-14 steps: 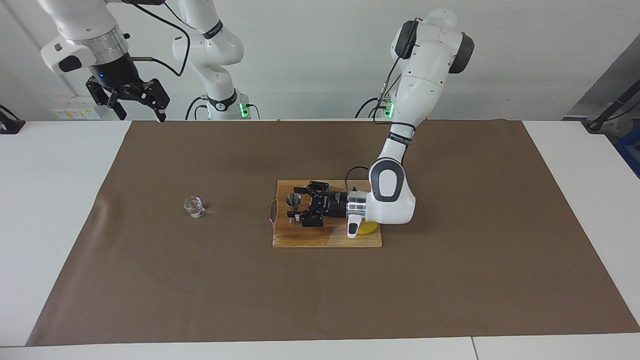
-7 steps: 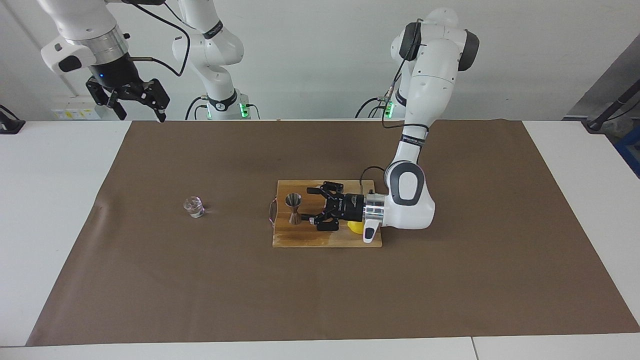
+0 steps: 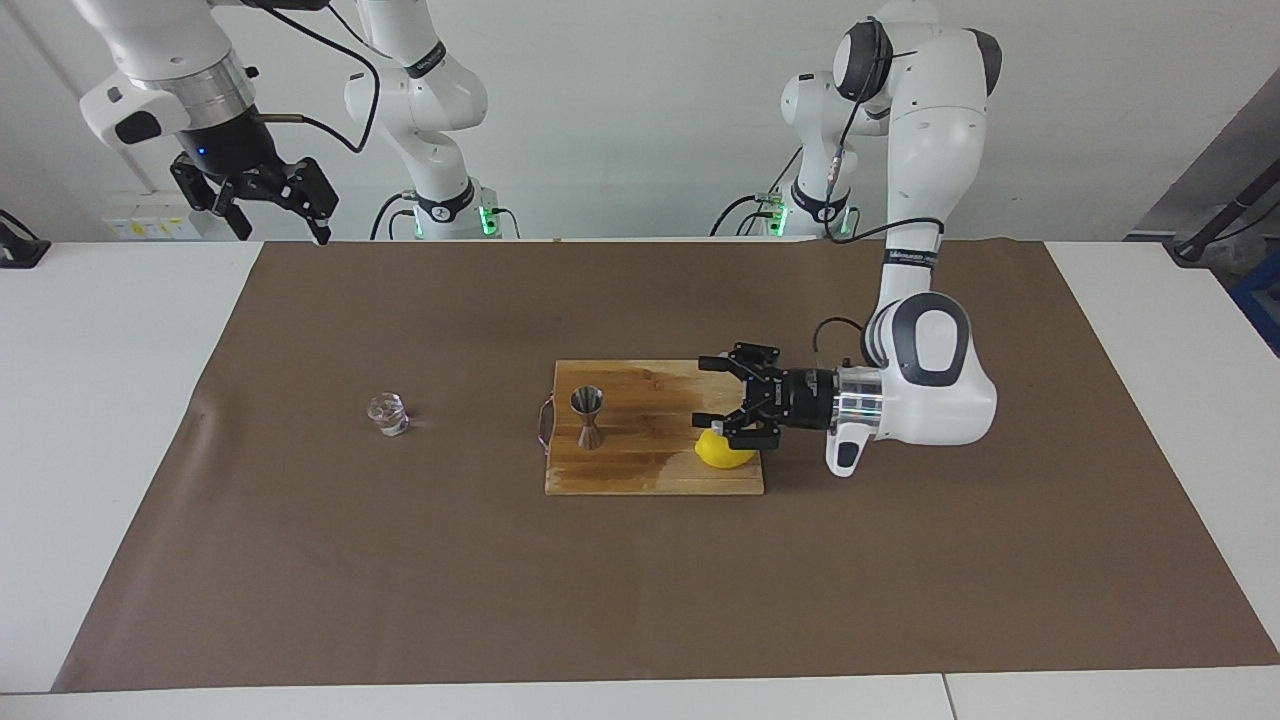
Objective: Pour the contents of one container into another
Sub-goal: 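Retract the left gripper while the right gripper reaches the glass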
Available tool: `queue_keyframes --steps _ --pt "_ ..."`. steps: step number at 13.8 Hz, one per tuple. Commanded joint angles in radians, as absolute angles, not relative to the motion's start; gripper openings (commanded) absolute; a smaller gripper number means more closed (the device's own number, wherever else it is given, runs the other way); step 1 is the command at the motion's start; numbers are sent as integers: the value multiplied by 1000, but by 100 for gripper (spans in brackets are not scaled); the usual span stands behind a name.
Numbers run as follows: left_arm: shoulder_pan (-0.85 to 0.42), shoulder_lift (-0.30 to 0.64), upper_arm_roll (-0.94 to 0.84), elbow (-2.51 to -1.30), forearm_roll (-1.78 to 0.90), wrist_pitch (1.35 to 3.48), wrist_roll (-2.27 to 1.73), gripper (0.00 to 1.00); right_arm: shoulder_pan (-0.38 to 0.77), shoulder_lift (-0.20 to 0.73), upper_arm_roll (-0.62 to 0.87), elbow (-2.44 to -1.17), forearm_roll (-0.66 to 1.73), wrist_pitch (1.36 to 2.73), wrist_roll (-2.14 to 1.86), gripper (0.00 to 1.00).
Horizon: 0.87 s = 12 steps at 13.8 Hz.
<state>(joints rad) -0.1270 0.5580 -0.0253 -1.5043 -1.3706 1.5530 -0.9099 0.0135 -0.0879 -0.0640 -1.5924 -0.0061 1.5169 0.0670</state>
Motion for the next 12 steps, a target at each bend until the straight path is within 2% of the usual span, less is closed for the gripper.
queue_keyframes --steps 1,5,7,9,12 --pt "-103 517 61 -1454 -1235 1464 -914 100 -5 -98 -64 -1601 2 1534 -3 100" --pt "-120 456 208 -1405 -931 1344 -671 100 -86 -120 -74 -1730 69 1721 -381 100" --pt "-123 396 229 -1407 -740 1344 -530 100 -113 -110 -74 -1784 136 1785 -487 100" --pt "-124 358 229 -1405 -542 1348 -413 100 -152 -110 -75 -1876 234 1906 -656 100" --pt "-136 308 226 -1396 -292 1373 -220 100 -181 -39 -75 -1896 313 1962 -864 100"
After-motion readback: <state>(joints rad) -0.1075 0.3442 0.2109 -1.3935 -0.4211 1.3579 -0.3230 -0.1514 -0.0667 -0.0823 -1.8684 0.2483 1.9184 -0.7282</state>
